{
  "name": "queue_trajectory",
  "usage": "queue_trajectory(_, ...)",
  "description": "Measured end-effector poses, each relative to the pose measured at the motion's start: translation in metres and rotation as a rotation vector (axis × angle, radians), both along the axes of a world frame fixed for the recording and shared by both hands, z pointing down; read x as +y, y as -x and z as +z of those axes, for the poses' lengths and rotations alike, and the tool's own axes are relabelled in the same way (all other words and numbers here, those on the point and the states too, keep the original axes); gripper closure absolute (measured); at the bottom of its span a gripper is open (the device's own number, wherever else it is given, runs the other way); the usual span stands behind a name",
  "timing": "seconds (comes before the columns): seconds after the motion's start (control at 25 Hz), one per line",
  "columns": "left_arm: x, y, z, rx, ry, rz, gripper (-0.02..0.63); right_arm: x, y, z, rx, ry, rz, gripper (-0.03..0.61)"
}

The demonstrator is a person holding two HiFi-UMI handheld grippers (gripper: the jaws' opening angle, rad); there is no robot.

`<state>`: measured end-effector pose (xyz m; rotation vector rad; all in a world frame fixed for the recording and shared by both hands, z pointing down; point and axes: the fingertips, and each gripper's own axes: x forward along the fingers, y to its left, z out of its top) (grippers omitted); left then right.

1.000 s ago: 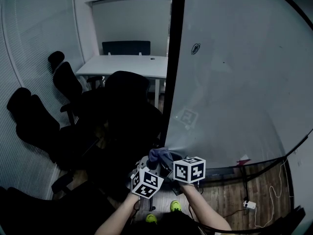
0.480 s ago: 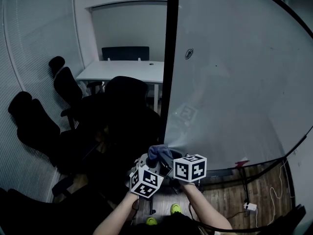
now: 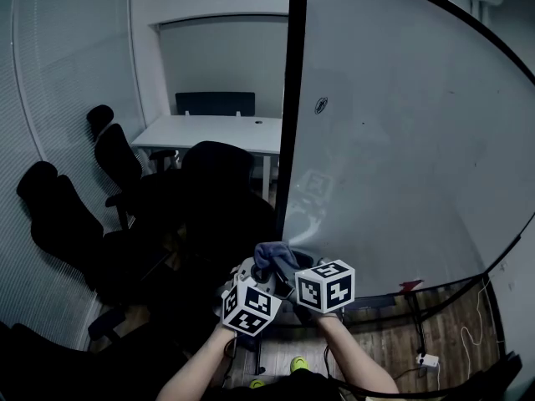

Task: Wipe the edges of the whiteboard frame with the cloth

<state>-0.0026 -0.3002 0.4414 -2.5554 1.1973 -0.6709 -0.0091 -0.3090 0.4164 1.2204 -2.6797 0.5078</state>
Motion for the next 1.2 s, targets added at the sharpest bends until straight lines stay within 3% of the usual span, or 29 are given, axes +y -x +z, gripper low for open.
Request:
queue_trajectory(0.48, -0.006, -0.001, -0.02, -0.079, -0.046, 0.012, 0.598, -0.002, 0.0, -0.021, 0.047, -0.047, 0.003, 0.476)
queue_trajectory(1.2, -0.01, -0.008, -0.078, -0.07, -0.141, 0.033, 0.598, -0.003, -0.003, -0.081, 0.178, -0.207, -0.034, 0.477)
